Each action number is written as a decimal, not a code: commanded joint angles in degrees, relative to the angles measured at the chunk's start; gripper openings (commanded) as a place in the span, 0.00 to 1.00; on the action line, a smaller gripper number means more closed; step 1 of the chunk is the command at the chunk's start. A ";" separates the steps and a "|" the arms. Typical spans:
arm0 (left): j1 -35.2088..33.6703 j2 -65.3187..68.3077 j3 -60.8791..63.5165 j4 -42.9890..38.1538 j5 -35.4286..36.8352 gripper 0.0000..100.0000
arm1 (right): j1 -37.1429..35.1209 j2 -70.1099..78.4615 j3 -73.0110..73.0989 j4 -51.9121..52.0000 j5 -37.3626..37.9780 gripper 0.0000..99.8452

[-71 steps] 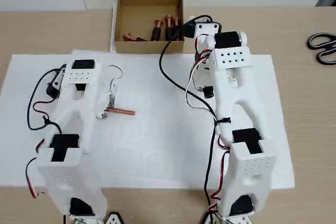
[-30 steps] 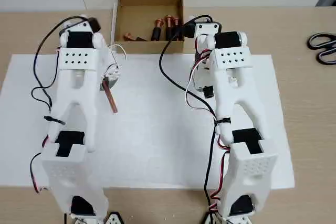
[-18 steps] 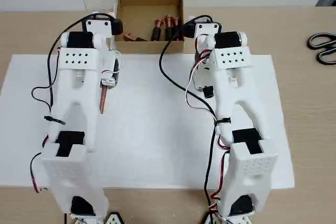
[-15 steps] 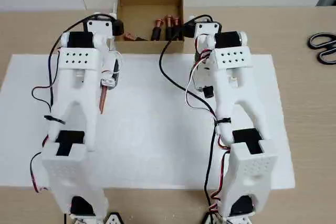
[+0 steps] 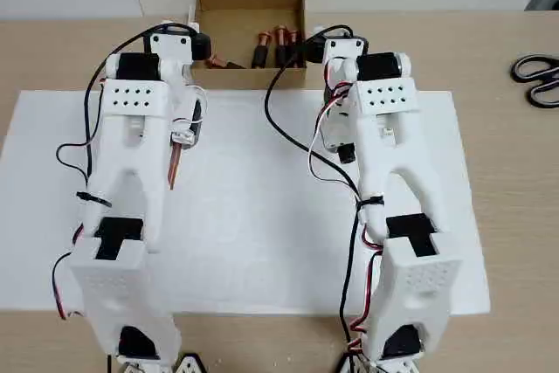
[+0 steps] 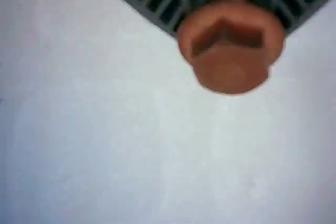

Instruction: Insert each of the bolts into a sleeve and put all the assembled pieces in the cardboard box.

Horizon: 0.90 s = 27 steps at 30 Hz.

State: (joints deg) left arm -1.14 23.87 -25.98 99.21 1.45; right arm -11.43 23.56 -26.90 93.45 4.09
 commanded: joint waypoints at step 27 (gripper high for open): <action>-3.87 8.18 11.38 -9.05 -6.86 0.06 | -2.95 -15.08 1.41 -0.84 -0.09 0.02</action>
State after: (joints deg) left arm -5.01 32.48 -14.46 91.21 -4.97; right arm -13.98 11.87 -25.05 93.45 4.09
